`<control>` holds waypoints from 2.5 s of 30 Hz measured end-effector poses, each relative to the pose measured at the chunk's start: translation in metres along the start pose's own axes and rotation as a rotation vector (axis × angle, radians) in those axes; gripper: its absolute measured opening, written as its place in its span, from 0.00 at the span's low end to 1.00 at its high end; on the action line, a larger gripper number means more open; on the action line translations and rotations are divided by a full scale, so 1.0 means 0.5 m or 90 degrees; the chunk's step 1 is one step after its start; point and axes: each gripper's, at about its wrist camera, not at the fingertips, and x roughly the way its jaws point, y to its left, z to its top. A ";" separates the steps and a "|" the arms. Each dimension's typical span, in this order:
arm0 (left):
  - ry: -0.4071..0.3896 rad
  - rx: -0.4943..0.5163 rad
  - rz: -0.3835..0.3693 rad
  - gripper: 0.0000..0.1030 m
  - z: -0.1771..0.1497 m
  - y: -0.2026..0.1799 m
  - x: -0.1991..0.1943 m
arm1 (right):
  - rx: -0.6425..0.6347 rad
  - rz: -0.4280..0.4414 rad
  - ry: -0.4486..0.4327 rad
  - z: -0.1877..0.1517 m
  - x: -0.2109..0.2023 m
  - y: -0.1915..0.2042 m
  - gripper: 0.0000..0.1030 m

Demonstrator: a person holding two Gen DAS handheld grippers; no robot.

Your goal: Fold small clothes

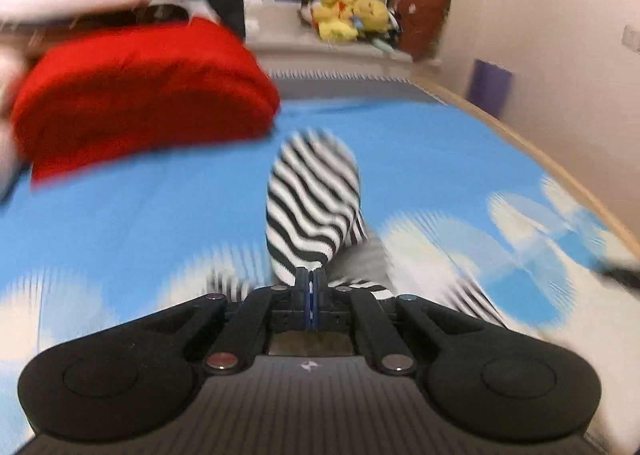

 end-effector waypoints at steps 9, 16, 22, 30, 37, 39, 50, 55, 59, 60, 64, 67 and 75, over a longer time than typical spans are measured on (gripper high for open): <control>0.043 -0.259 0.089 0.11 -0.201 0.045 -0.193 | 0.091 0.057 0.001 0.014 -0.027 -0.009 0.24; 0.045 -0.404 0.059 0.53 -0.195 0.106 -0.087 | 0.131 0.130 0.062 -0.012 -0.002 0.036 0.24; 0.061 -0.525 0.061 0.50 -0.221 0.152 -0.061 | 0.180 0.176 0.143 -0.032 0.051 0.063 0.28; 0.025 -0.505 -0.073 0.01 -0.207 0.094 -0.060 | 0.229 0.273 0.282 -0.085 0.118 0.116 0.44; 0.230 -0.310 -0.272 0.02 -0.231 -0.083 -0.035 | 0.368 0.294 0.369 -0.126 0.157 0.093 0.44; 0.293 -0.233 -0.227 0.03 -0.259 -0.115 -0.020 | 0.364 0.259 0.362 -0.124 0.154 0.082 0.44; 0.152 -0.462 -0.018 0.42 -0.243 0.101 -0.063 | 0.286 0.212 0.417 -0.169 0.163 0.139 0.44; 0.230 -0.593 0.002 0.42 -0.302 0.143 0.006 | 0.303 0.204 0.396 -0.174 0.174 0.144 0.36; 0.234 -0.606 0.004 0.14 -0.310 0.134 0.016 | 0.337 0.224 0.362 -0.161 0.178 0.123 0.03; 0.213 -0.593 0.007 0.10 -0.299 0.133 0.007 | 0.348 0.228 0.344 -0.149 0.170 0.113 0.01; 0.081 -0.502 0.028 0.03 -0.235 0.137 -0.061 | 0.360 0.277 0.200 -0.080 0.105 0.064 0.01; 0.037 -0.479 0.086 0.03 -0.221 0.160 -0.098 | 0.389 0.272 0.170 -0.071 0.086 0.010 0.01; 0.235 -0.598 0.086 0.10 -0.310 0.210 -0.050 | 0.394 0.143 0.392 -0.163 0.155 0.007 0.07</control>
